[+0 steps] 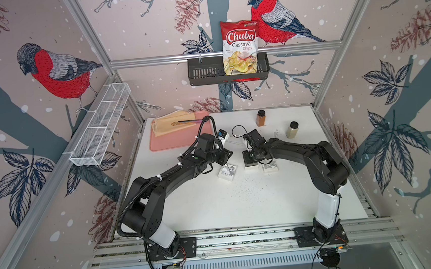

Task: Take the necklace out of the lift-off lid jewelry box
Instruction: Place the inner lining in the jewelry box, then pick up the lid from the center of the board.

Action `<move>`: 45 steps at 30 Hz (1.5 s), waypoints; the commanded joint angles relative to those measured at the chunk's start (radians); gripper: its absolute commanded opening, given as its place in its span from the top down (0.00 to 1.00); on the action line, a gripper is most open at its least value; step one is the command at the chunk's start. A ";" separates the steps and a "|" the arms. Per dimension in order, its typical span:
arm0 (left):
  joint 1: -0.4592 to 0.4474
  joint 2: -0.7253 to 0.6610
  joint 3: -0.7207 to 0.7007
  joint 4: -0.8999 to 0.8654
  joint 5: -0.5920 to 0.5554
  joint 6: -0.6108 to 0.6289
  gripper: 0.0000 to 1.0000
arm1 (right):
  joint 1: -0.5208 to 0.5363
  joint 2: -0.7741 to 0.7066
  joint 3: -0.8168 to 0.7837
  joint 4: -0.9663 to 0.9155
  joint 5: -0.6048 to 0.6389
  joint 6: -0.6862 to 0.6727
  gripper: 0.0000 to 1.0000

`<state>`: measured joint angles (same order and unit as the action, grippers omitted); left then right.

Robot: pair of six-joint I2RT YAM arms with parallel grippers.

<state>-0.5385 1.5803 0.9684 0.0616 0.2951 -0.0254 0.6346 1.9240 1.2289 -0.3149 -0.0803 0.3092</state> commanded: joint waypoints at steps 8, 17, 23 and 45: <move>0.002 -0.003 0.001 0.012 0.012 0.006 0.52 | 0.039 0.021 0.015 -0.008 0.007 -0.051 0.83; 0.003 -0.014 -0.010 0.026 0.006 -0.005 0.52 | 0.028 -0.090 0.008 -0.082 0.167 -0.038 0.84; 0.004 -0.041 -0.028 0.034 -0.019 -0.010 0.51 | 0.024 -0.062 0.025 -0.121 0.196 -0.008 0.87; 0.042 -0.232 -0.173 0.105 -0.189 -0.050 0.44 | 0.063 0.098 0.150 -0.219 0.288 -0.005 0.90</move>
<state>-0.5011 1.3670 0.8078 0.1226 0.1516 -0.0605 0.6945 2.0205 1.3743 -0.5056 0.1875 0.3122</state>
